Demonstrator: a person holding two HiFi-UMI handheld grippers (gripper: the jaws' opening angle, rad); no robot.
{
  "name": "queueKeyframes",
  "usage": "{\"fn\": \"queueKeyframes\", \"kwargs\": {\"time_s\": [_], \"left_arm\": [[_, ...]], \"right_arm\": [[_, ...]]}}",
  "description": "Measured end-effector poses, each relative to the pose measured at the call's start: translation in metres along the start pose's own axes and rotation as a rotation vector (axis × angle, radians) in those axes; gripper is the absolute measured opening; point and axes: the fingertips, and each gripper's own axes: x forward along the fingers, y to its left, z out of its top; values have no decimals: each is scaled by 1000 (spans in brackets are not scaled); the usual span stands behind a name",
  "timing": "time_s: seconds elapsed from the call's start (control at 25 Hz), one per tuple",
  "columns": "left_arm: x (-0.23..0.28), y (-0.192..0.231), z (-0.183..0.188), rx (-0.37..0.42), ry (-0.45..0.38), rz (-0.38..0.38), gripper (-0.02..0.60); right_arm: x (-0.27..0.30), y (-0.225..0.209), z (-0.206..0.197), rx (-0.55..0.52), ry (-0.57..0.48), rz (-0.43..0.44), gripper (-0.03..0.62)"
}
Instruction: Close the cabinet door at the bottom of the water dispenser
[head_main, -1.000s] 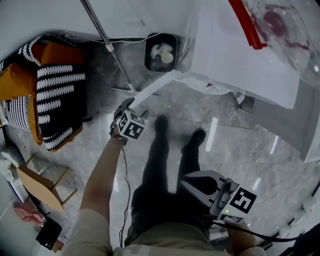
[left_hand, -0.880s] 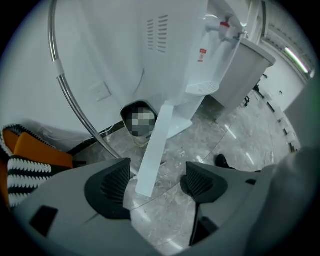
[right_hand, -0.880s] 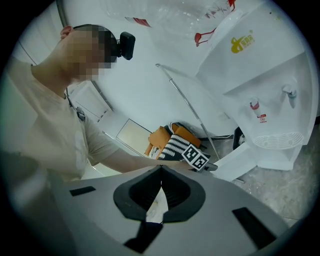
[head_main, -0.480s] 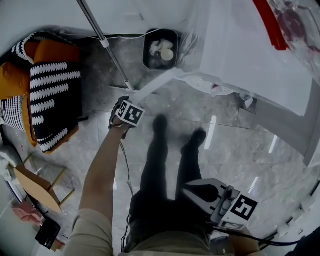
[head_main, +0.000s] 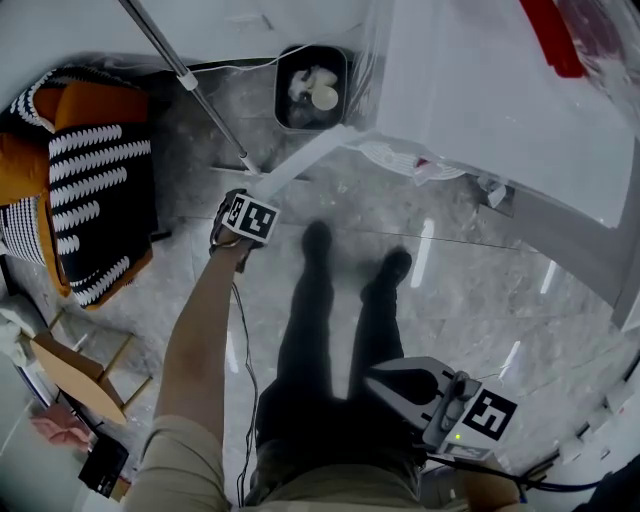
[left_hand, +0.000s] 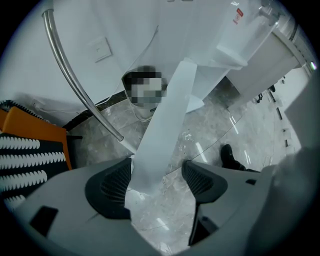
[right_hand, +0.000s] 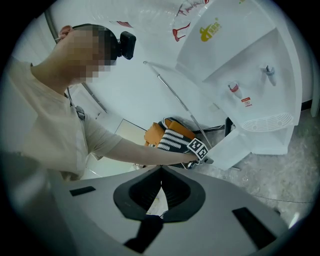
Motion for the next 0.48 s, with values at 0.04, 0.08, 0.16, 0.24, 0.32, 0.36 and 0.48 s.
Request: {"fn": "queueKeyframes", "kwargs": {"time_s": [0.04,0.08,0.16,0.24,0.32,0.36,0.48], "left_arm": [[0,0,0,1,3,2,314],[0,-1,-1,4,5,2,314],[0,-3,-4,13,12,0,313],[0,-6,-6,22,19,-3,314],[1,-9,-9,20,19,-1,314],[1,-12,-10,16,16,0,314],[4,-22,-12,21,5,-5,313]], "right_arm": [[0,0,0,6,-5,2,15],[0,-1,0,11,-10,4,15],[-1,-1,-2,11,-15,8,15],[0,-3,-2,7,-19,13,15],[-1,-4,-2,5,-25,19,15],[-3,-5,-3,4,-28,19,15],[-9,-10,-6,10,-42,0,15]]}}
